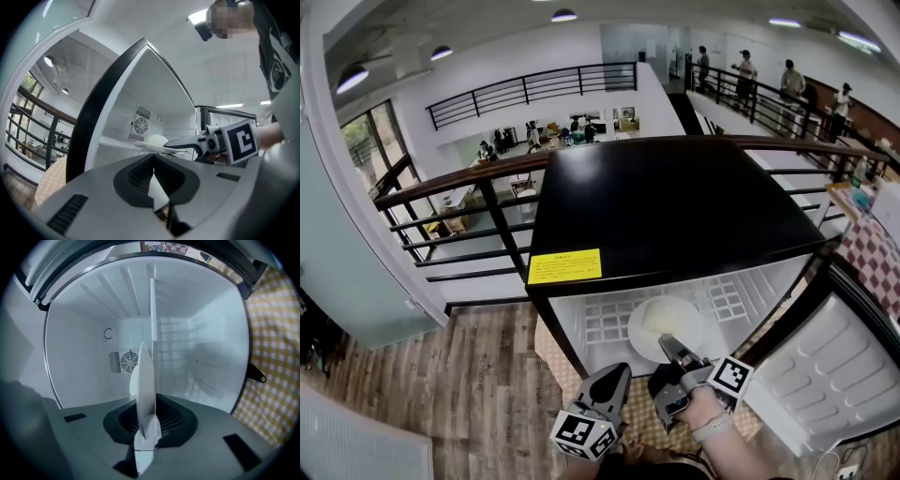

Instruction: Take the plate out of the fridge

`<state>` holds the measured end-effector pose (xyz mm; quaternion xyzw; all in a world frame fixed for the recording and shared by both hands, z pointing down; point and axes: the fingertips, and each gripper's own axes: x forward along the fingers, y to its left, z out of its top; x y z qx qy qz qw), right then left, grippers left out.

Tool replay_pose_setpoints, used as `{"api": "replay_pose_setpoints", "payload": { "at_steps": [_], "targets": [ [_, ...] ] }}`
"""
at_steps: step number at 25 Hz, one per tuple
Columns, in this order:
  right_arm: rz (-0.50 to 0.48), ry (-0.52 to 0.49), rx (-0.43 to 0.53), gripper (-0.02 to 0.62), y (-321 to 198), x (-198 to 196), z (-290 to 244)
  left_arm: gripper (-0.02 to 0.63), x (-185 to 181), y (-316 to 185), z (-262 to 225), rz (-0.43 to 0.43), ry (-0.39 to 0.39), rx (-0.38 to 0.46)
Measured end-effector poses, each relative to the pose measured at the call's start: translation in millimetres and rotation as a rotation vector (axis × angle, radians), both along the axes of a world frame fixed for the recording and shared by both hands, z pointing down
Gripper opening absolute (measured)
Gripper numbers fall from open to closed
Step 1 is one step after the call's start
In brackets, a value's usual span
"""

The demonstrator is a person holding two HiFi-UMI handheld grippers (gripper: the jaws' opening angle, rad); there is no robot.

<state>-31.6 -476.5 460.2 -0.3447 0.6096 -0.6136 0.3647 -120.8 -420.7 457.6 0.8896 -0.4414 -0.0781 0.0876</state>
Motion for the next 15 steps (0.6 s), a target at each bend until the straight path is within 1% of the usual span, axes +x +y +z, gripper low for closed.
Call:
{"api": "replay_pose_setpoints", "payload": {
  "at_steps": [5,9,12,15],
  "targets": [
    [0.031,-0.024,0.001,0.052,-4.0,0.7,0.0,0.009,-0.1,0.5,1.0,0.0,-0.003,-0.003],
    [0.033,0.005,0.021,0.051,-4.7,1.1,1.0,0.008,-1.3,0.9,1.9,-0.003,-0.002,-0.004],
    [0.022,0.041,0.045,0.05,-3.9,1.2,-0.6,0.008,-2.8,1.2,1.3,-0.006,-0.002,-0.003],
    [0.007,0.055,0.06,0.046,-2.2,2.2,-1.3,0.009,-3.4,0.9,0.6,-0.009,0.0,-0.003]
  ]
}}
